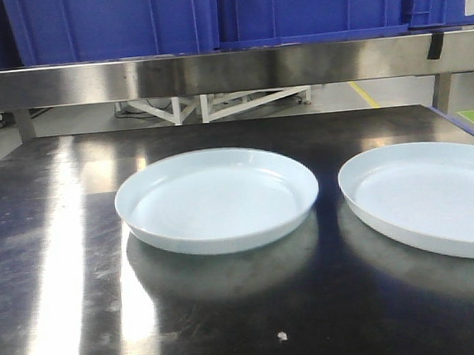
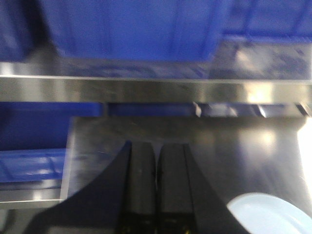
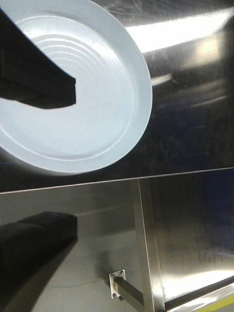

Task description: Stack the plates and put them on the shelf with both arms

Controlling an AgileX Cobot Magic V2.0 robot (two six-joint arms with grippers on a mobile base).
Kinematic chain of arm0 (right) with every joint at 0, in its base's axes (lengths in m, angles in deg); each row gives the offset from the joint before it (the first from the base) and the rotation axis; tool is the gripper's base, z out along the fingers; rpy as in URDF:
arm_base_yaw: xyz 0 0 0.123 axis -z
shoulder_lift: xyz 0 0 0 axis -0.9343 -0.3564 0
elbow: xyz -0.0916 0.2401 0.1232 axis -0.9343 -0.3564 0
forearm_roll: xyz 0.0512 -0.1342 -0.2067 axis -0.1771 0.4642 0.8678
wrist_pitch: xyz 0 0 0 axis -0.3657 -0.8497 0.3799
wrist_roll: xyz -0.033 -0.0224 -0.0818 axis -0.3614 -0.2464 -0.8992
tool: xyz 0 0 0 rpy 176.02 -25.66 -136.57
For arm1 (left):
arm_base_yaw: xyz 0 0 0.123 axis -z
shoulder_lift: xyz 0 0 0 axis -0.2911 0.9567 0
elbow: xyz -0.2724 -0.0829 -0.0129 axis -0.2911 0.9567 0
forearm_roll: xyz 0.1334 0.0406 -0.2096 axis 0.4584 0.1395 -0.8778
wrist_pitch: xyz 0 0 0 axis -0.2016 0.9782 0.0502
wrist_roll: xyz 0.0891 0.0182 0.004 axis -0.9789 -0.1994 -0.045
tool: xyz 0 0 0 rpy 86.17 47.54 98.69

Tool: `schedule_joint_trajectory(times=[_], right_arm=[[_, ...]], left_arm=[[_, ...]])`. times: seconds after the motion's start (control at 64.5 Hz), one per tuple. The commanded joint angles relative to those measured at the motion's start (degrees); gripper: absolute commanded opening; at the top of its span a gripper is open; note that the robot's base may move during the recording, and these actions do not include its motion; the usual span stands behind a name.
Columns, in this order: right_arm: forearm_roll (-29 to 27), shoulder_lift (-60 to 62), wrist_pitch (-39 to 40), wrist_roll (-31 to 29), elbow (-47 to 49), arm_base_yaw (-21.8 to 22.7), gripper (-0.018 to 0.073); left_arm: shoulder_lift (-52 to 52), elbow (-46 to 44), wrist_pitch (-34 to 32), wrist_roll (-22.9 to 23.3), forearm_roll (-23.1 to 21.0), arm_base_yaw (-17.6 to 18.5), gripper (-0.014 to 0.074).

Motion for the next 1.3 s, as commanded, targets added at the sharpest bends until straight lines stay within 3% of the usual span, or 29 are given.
schedule_joint_trajectory(times=[0.0, 0.171, 0.605, 0.931, 1.288], right_arm=[[0.28, 0.26, 3.19, -0.52, 1.94, -0.07, 0.0559], [0.28, 0.26, 3.14, -0.52, 1.80, -0.07, 0.0559], [0.28, 0.26, 2.90, -0.52, 1.80, -0.07, 0.0559], [0.28, 0.26, 2.90, -0.52, 1.80, -0.07, 0.0559], [0.23, 0.26, 2.95, -0.52, 1.80, -0.07, 0.0550]], left_arm=[[-5.77, 1.70, -5.61, 0.12, 0.47, -3.81, 0.0090], [-14.12, 11.40, -9.10, 0.12, 0.47, -8.27, 0.0090], [-35.06, 36.07, -8.80, 0.12, -0.23, -8.27, 0.0090], [-46.00, 41.33, -4.93, 0.12, 0.13, -8.27, 0.0090], [-46.58, 41.33, -4.81, 0.12, 2.22, -8.27, 0.0090]])
